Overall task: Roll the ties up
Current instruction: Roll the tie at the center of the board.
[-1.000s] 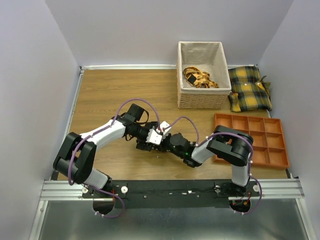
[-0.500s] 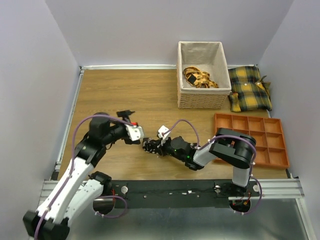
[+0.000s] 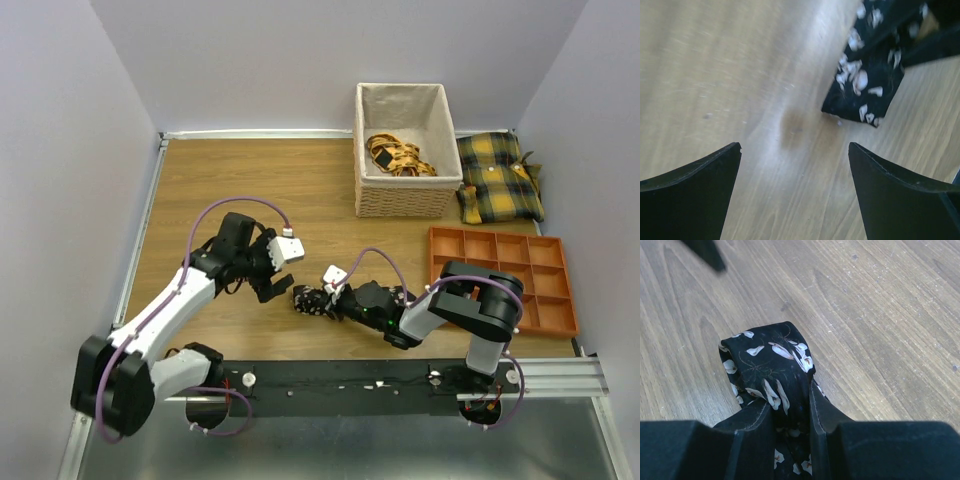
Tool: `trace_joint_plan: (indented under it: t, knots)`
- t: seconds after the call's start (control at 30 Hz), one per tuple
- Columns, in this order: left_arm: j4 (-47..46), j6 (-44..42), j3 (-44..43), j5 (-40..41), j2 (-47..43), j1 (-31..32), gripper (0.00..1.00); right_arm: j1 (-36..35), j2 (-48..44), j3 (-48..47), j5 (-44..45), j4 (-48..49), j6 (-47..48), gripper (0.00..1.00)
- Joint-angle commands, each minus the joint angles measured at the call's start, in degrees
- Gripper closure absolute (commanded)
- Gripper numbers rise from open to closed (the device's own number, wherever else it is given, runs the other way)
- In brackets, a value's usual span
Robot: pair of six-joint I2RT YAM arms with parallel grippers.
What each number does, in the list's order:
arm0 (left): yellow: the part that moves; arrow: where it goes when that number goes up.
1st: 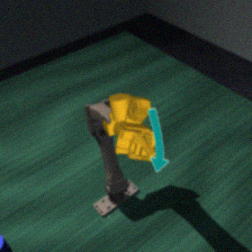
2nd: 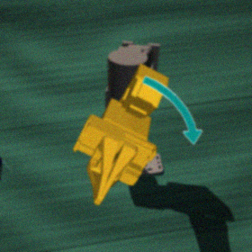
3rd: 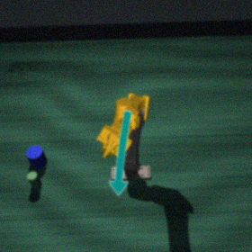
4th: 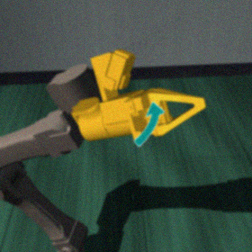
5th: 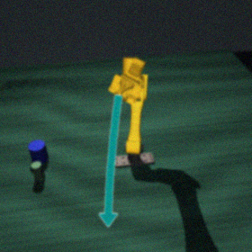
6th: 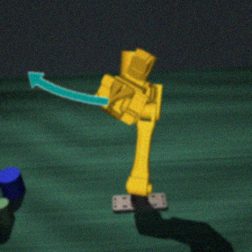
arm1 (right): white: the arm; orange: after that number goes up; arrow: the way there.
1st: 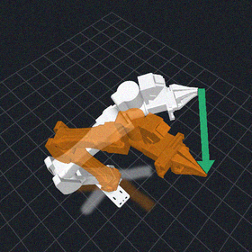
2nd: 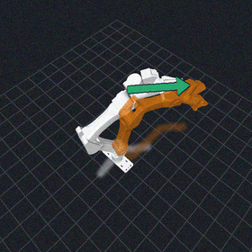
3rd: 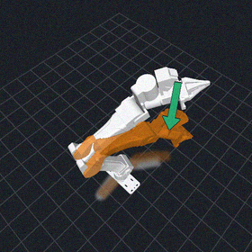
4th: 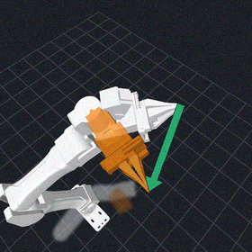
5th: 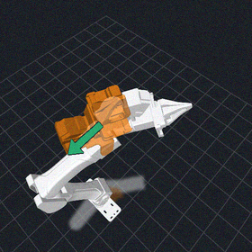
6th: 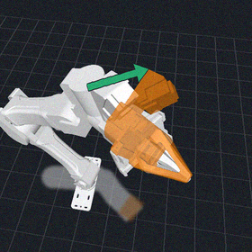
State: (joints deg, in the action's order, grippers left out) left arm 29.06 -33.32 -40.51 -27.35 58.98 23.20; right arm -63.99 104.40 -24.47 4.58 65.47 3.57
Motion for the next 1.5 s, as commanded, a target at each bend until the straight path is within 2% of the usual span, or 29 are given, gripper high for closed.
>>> trace_joint_plan:
  t: [0.0,0.13,0.23,0.5,0.63,0.73,0.83,0.97,1.2,1.3,1.37,1.47]
  knots:
    - [3.12,-14.40,0.16,-9.00,7.44,0.62,0.01,-0.88,0.89,1.44,-0.62,-2.64,2.75,0.99]
    - [-1.37,-13.97,1.05,-17.97,11.76,1.40,0.01,-1.14,2.39,0.31,-0.01,-1.92,2.84,0.99]
    - [-2.69,-10.28,0.35,-20.45,15.37,2.72,0.01,-1.23,2.56,0.04,0.34,-2.37,2.76,0.99]
    - [-2.42,-10.37,1.66,-18.62,18.63,6.50,0.01,-1.32,3.53,0.04,1.13,-1.75,-0.32,0.99]
    - [-12.15,-7.11,3.68,-11.77,18.28,7.47,0.01,-1.67,4.23,-1.10,1.49,-3.07,-0.41,0.99]
    - [-14.03,-8.86,3.51,-10.18,18.36,7.47,0.01,-2.02,4.93,-1.55,1.48,-2.90,-1.02,0.99]
    - [-12.11,-12.63,3.86,-11.31,19.06,7.56,0.02,-2.02,5.20,-2.07,1.75,-2.89,-1.11,0.99]
    - [-6.39,-18.70,3.07,-13.86,19.85,8.26,0.08,-2.11,5.37,-2.78,2.36,-4.21,-0.67,0.99]
    - [-1.64,-19.32,-1.67,-12.64,24.77,10.72,0.20,-2.20,5.55,-2.87,2.54,-4.65,-0.59,0.99]
    - [0.90,-21.08,-2.81,-13.16,25.83,11.34,0.20,-2.20,5.90,-3.13,2.54,-4.91,-0.32,0.99]
    - [4.24,-22.14,-3.52,-13.78,26.53,12.21,0.14,-2.28,6.25,-4.27,3.33,-7.10,-0.15,0.99]
    - [7.24,-20.39,-5.45,-14.66,27.06,13.27,0.12,-2.55,6.25,-5.59,5.00,-9.22,-0.41,0.99]
